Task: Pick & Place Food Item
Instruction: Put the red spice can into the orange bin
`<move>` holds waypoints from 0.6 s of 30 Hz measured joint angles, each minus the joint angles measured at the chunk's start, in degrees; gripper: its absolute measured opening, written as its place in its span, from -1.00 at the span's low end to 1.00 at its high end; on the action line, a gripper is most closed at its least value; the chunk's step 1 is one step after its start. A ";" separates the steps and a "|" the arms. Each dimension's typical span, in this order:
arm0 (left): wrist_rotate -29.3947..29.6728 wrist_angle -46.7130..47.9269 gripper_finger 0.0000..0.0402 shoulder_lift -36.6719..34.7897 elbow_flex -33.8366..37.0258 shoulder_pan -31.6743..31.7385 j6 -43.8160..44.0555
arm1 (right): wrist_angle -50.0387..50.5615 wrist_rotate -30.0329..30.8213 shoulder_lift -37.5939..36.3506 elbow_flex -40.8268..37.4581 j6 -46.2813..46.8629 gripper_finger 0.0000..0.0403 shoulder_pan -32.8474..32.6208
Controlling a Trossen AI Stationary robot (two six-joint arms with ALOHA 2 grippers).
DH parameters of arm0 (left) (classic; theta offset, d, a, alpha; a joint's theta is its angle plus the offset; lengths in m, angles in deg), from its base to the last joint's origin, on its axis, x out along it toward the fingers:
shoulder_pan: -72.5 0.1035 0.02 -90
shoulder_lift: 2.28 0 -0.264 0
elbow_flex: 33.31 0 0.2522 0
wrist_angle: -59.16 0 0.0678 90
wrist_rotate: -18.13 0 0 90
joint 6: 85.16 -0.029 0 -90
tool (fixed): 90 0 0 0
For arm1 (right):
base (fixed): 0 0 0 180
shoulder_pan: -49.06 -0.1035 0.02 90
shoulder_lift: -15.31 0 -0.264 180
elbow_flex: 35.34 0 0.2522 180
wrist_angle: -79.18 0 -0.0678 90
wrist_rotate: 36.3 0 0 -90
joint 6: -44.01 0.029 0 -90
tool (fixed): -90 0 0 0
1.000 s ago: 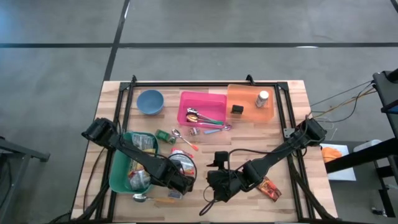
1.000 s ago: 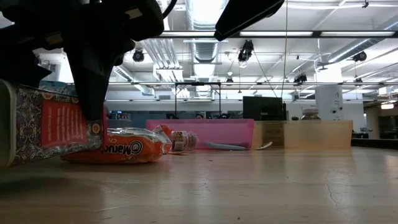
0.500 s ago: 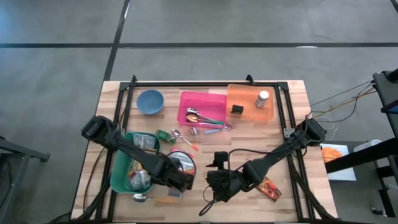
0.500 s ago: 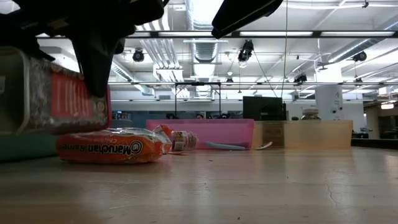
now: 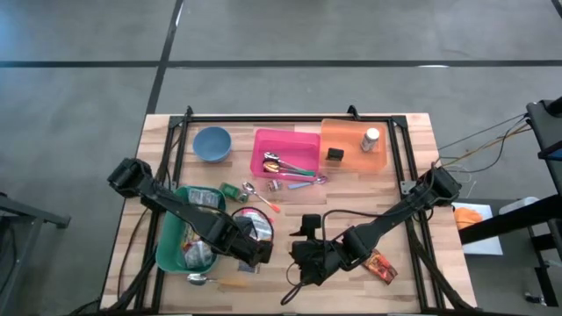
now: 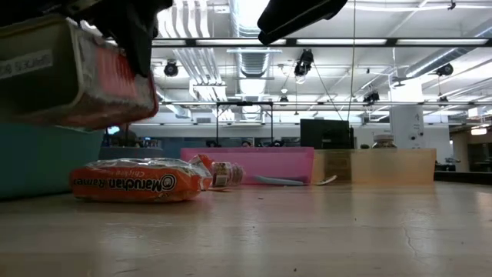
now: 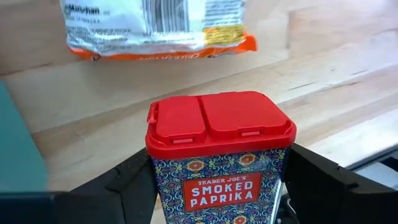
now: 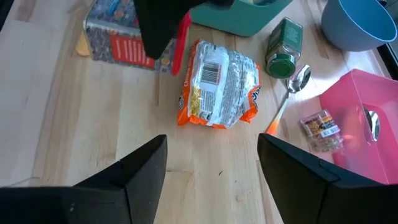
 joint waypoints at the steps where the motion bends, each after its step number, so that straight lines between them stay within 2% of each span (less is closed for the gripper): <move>1: 0.26 0.01 0.38 -0.47 0.00 0.00 -0.44 | 0.01 0.00 0.00 0.02 0.00 0.23 0.00; 8: 1.35 0.54 0.38 -3.28 0.00 0.00 -4.01 | -0.01 0.00 0.00 0.01 0.00 0.23 0.02; 18: 5.13 6.06 0.38 -6.83 0.00 0.04 -3.59 | -0.03 0.00 0.00 0.00 0.00 0.23 0.01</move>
